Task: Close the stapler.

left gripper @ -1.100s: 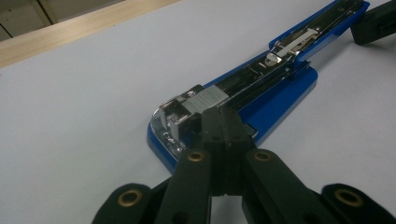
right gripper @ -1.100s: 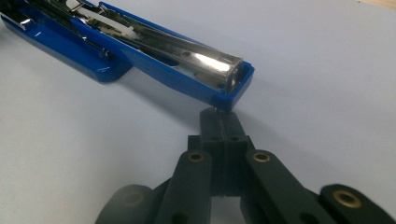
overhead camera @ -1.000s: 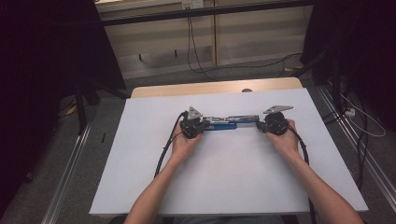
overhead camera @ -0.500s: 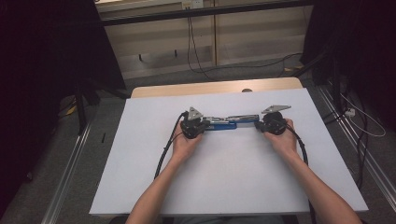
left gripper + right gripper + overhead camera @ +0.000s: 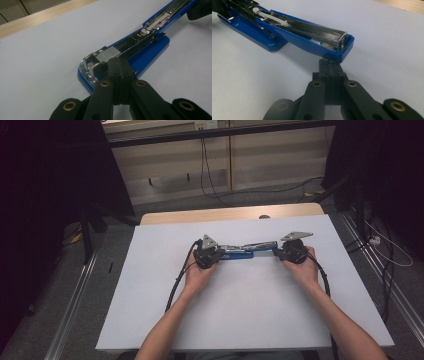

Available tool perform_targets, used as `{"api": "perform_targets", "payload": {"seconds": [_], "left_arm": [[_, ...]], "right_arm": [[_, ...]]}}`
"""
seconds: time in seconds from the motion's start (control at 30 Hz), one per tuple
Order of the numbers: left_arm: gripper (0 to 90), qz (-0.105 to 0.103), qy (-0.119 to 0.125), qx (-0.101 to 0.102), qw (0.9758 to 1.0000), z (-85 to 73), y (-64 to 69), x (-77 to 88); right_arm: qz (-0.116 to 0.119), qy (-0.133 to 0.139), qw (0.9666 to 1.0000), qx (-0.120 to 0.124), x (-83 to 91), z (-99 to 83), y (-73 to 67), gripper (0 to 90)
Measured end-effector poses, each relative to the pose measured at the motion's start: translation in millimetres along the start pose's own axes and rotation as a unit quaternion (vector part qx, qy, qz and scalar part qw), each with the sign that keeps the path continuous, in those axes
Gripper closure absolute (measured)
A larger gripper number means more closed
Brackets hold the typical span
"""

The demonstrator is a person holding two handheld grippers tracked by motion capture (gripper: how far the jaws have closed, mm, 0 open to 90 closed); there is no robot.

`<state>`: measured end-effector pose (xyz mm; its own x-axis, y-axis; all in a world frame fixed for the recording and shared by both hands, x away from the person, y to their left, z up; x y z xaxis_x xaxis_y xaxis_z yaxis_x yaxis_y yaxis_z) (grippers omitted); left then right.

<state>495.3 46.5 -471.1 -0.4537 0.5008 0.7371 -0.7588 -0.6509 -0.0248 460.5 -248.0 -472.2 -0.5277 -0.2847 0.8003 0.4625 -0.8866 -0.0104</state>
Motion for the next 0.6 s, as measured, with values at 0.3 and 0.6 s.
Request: {"api": "perform_targets", "payload": {"seconds": [0.3,0.6], "left_arm": [[90.0,-0.002,0.001,0.0,1.0,-0.2,0.4,-0.1],[90.0,-0.004,0.003,0.0,1.0,-0.4,0.1,-0.3]], "right_arm": [[0.005,0.01,0.9999,0.002,1.0,2.9,-3.2,90.0],[0.006,0.032,0.9994,0.007,2.0,9.0,-8.2,90.0]]}}
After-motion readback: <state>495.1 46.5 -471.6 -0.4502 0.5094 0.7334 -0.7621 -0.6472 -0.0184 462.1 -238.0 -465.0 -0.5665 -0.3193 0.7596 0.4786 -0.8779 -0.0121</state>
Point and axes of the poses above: each handheld gripper's, and its own axes: x roughly backward along the jaws, z roughly out of its top, y roughly to its right, the point moved 2 cm from there along -x, roughly forward along the jaws, and after that the axes turned 14 degrees about -y, right-handed, at the moved point
